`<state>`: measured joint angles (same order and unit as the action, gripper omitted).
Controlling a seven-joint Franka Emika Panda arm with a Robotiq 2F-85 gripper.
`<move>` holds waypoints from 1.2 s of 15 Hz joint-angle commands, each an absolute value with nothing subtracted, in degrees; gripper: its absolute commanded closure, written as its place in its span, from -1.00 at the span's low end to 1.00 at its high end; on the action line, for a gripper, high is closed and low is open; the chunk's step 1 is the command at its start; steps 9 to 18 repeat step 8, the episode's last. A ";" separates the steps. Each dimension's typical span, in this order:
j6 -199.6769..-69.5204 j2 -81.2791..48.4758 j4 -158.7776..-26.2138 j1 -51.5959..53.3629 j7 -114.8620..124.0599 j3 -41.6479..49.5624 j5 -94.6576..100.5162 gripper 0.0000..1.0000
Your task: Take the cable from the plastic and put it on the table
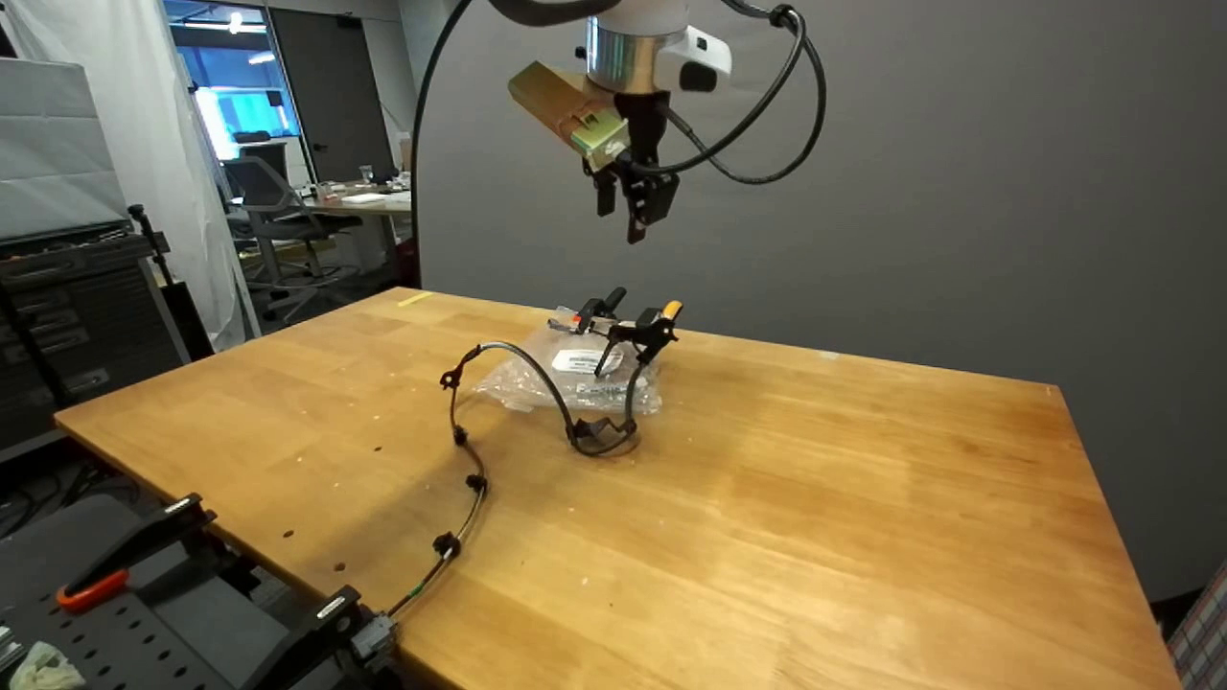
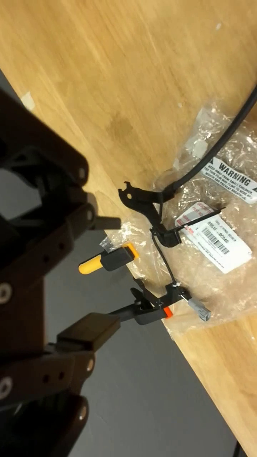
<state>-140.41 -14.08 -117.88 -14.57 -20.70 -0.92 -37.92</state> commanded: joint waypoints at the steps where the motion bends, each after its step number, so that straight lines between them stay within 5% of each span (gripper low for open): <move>1: -139.50 -13.75 -117.74 -13.48 -20.44 0.38 -38.21 -0.41; 18: -138.83 -13.48 -117.74 -13.40 -19.82 0.47 -38.26 -0.46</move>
